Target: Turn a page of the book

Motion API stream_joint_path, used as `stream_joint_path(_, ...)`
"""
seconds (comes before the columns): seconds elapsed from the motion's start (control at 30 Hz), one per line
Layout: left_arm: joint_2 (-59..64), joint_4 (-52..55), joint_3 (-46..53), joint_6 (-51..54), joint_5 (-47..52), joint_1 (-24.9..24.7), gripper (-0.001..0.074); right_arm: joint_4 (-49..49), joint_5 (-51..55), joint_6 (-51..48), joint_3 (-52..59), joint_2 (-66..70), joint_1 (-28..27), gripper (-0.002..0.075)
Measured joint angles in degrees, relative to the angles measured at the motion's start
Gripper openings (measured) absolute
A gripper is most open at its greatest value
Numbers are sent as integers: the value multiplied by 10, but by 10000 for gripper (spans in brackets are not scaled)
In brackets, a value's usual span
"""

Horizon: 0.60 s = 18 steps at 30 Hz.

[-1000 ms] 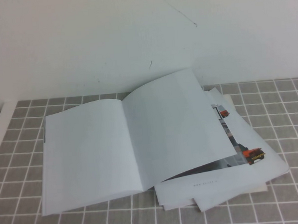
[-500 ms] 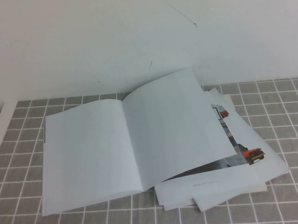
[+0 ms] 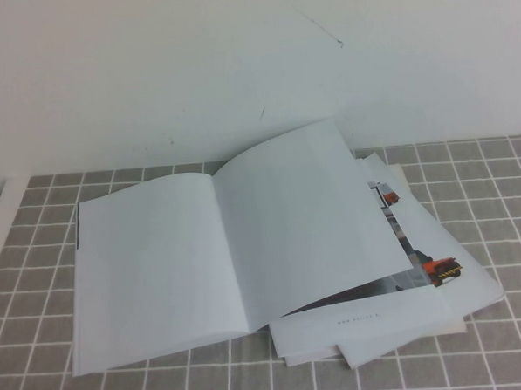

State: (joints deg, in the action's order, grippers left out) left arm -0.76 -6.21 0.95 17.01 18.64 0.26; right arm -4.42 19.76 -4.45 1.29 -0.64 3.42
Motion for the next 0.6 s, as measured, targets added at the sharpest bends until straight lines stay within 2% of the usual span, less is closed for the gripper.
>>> stream_joint_path(0.13,0,0,0,0,0,0,-3,0,2,2,-1,0,-24,-1)
stream_joint_path(0.6,0,0,0,0,0,0,-3,-1,3,2,-1,0,-26,-1)
